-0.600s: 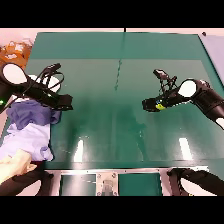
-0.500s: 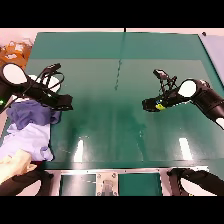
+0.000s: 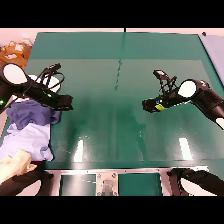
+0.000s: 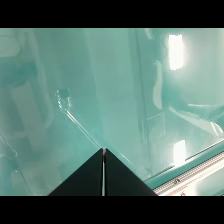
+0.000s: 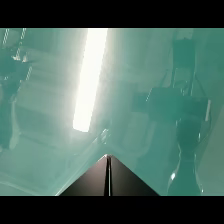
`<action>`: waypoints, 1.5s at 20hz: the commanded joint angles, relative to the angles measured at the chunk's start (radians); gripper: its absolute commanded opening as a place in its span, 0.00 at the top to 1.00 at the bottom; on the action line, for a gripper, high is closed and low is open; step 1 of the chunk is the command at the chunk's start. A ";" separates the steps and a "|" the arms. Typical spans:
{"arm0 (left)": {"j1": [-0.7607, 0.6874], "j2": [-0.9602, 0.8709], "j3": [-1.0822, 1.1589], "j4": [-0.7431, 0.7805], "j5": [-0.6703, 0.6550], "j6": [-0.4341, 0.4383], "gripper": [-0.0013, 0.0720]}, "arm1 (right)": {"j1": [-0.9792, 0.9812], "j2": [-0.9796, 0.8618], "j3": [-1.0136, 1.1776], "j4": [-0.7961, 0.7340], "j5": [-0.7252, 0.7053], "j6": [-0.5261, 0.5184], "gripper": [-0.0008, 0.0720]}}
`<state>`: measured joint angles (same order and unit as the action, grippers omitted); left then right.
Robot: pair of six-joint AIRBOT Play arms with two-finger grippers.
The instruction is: Fold the shirts.
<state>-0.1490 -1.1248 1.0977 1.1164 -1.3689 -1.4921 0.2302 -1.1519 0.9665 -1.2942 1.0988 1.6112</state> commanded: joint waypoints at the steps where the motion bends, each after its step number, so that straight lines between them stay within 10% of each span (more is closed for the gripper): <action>1: 0.000 -0.001 0.000 0.000 0.000 0.000 0.95 | 0.001 -0.001 0.000 0.000 -0.003 0.000 0.97; 8: 0.000 -0.002 0.000 0.219 0.275 0.000 0.94 | 0.005 -0.001 -0.015 0.013 -0.086 0.003 0.97; 10: 0.000 -0.003 0.000 0.515 0.346 -0.061 0.00 | 0.005 -0.002 -0.016 0.015 -0.111 0.003 0.97; 12: 0.040 -0.017 0.000 0.781 0.444 -0.168 0.05 | 0.005 -0.002 -0.016 0.016 -0.151 0.004 0.93; 22: 0.392 -0.410 0.000 0.691 0.892 -0.064 0.05 | 0.004 -0.002 -0.016 0.015 -0.254 0.004 0.61; 23: 0.392 -0.443 0.000 0.674 0.909 -0.044 0.11 | 0.005 -0.002 -0.016 0.016 -0.253 0.004 0.62; 26: 0.392 -0.477 0.006 0.674 0.902 -0.043 0.95 | 0.004 0.000 -0.014 0.021 -0.253 0.004 0.62; 30: 0.367 -0.449 0.192 0.569 0.624 0.072 0.95 | -0.024 0.000 -0.004 0.023 -0.194 0.008 0.83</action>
<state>0.2302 -1.5784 1.1885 1.7634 -0.5972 -1.5047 0.2245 -1.1530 0.9543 -1.2732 0.8597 1.6169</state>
